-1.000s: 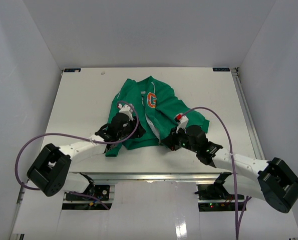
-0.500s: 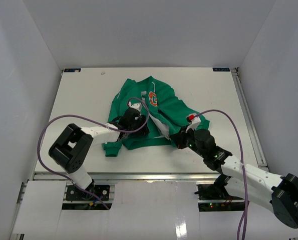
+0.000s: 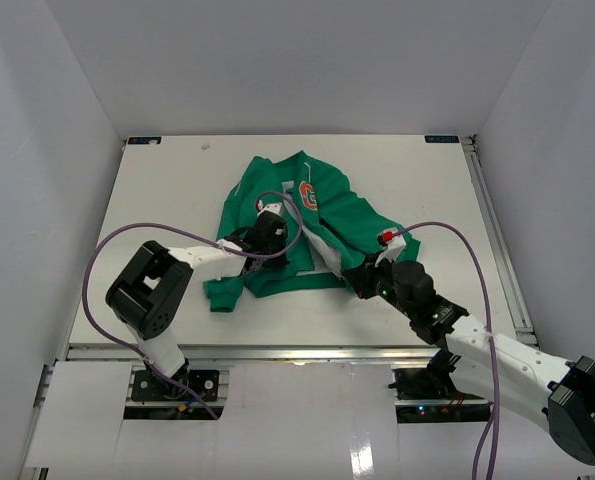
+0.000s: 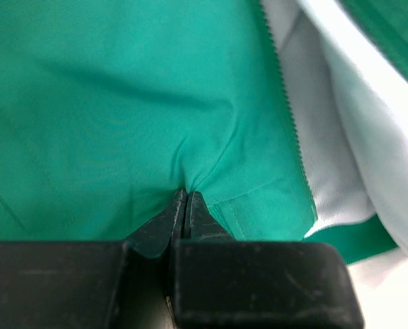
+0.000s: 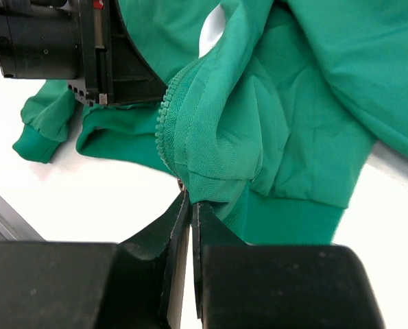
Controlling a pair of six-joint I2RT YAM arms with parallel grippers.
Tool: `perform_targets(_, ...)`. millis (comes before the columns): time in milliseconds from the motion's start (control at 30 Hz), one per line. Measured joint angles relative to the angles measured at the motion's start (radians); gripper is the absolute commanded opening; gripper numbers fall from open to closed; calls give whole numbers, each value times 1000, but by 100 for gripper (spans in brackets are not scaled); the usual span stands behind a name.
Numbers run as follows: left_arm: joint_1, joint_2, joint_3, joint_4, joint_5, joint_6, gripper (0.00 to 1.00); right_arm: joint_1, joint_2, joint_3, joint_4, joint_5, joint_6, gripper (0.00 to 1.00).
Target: Zip up the jacket
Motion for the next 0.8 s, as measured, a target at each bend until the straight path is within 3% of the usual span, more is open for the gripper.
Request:
perform_targets(267, 18, -102, -21, -171, -178, -1, 3, -3, -24, -1, -4, 0, 0, 8)
perform_targets(300, 25, -121, -30, -184, -190, -1, 7, -3, -25, -1, -5, 0, 0, 8)
perform_targets(333, 33, -140, -39, -197, -199, -1, 26, -3, -26, -1, -6, 0, 0, 8)
perform_targets(367, 40, -155, -45, -205, -201, 2, 38, -3, -26, -1, -7, 0, 0, 8)
perform_targets(433, 48, -189, -56, -209, -178, 15, 51, -3, -26, -1, -13, 0, -1, 8)
perform_targets(800, 42, -276, -40, -211, -11, 45, 56, -4, -26, -1, -21, 0, -4, 8)
